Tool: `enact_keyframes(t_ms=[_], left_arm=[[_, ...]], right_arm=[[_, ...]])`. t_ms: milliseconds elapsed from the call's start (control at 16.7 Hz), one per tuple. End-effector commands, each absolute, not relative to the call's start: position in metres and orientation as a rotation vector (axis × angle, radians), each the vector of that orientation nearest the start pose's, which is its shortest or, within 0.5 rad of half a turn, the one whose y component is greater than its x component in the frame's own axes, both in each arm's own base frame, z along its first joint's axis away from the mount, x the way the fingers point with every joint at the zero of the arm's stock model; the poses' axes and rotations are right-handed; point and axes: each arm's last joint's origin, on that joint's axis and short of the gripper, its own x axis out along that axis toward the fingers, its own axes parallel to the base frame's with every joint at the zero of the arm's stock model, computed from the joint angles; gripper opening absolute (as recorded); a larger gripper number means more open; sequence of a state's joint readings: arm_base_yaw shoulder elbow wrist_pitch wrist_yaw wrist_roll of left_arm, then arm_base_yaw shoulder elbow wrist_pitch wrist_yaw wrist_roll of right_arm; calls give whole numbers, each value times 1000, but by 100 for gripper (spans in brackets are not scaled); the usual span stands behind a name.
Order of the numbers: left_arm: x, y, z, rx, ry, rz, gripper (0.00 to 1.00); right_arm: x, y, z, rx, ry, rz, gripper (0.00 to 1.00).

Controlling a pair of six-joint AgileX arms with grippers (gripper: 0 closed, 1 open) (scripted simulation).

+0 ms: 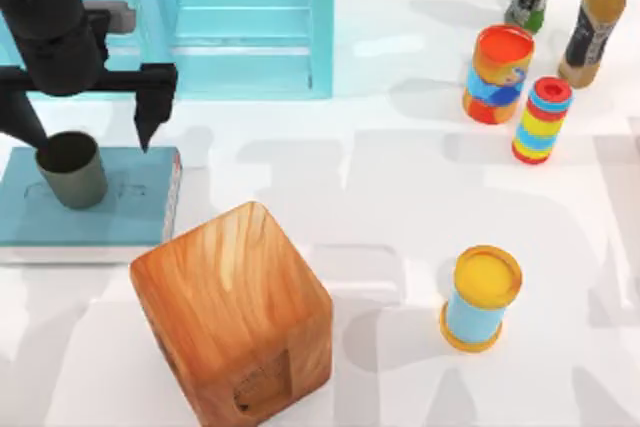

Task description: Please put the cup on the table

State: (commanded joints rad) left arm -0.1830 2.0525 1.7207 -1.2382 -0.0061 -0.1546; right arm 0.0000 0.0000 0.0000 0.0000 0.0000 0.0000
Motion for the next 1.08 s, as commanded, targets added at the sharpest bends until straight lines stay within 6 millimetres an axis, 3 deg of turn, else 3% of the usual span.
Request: enact_keyframes(t_ms=[180,480,1080], left_arm=[[391,-68,184,23,1571,-10,100],[390,-68,180,23,1572,-10,100],[390,-68,180,23,1572,-10,25]], right_arm=[[106,-1,160,0,0,0,100],[106,-1,160,0,0,0,100],[106,-1,160,0,0,0,100]])
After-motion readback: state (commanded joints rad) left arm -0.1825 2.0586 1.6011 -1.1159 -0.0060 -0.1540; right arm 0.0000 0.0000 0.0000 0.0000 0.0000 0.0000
